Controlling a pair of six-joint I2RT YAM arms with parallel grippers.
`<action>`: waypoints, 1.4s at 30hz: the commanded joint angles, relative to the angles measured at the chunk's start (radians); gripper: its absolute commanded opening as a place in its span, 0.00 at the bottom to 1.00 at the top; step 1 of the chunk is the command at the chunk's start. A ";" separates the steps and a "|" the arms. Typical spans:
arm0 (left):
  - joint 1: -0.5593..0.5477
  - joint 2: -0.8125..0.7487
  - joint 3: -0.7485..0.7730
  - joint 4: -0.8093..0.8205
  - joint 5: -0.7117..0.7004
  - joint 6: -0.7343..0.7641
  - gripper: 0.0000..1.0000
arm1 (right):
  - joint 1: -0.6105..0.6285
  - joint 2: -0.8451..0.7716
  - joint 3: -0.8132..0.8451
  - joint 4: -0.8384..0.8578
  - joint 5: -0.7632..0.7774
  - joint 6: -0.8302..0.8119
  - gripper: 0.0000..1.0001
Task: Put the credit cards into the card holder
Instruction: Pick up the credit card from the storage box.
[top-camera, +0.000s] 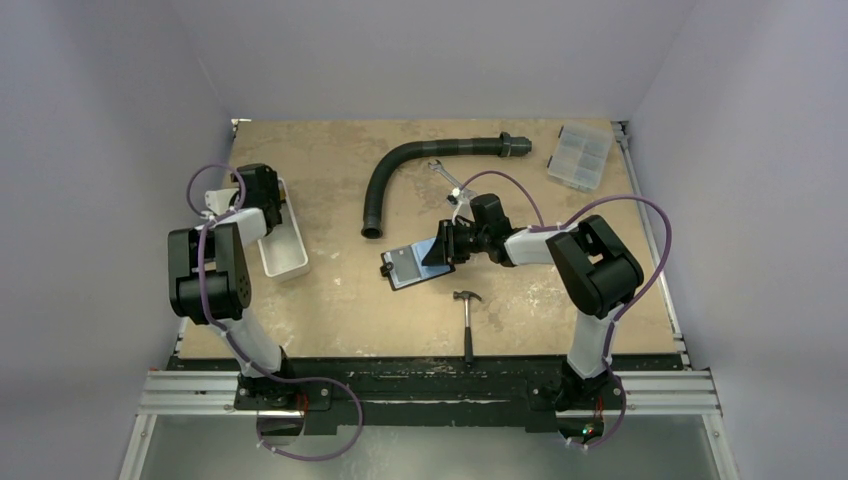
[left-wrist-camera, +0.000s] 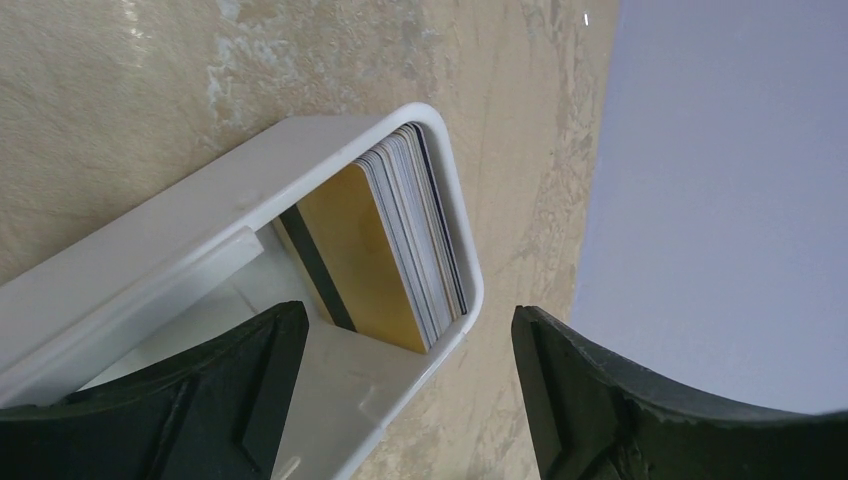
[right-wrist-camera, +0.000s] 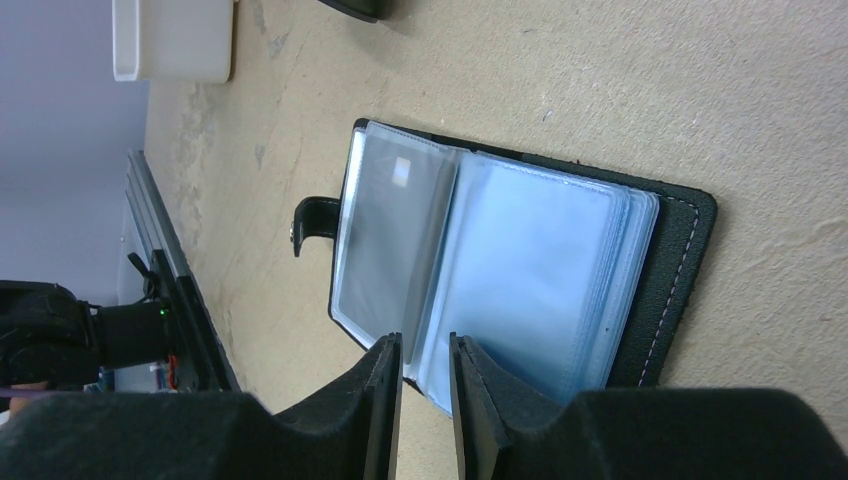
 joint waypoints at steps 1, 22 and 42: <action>0.000 0.017 -0.006 0.058 -0.019 -0.031 0.80 | -0.003 -0.024 -0.003 0.039 -0.016 -0.016 0.31; 0.003 0.002 -0.011 0.122 -0.049 0.015 0.39 | -0.002 -0.012 -0.005 0.055 -0.035 -0.003 0.31; 0.004 -0.027 0.045 0.089 -0.052 0.083 0.21 | -0.002 -0.019 -0.008 0.064 -0.038 0.005 0.30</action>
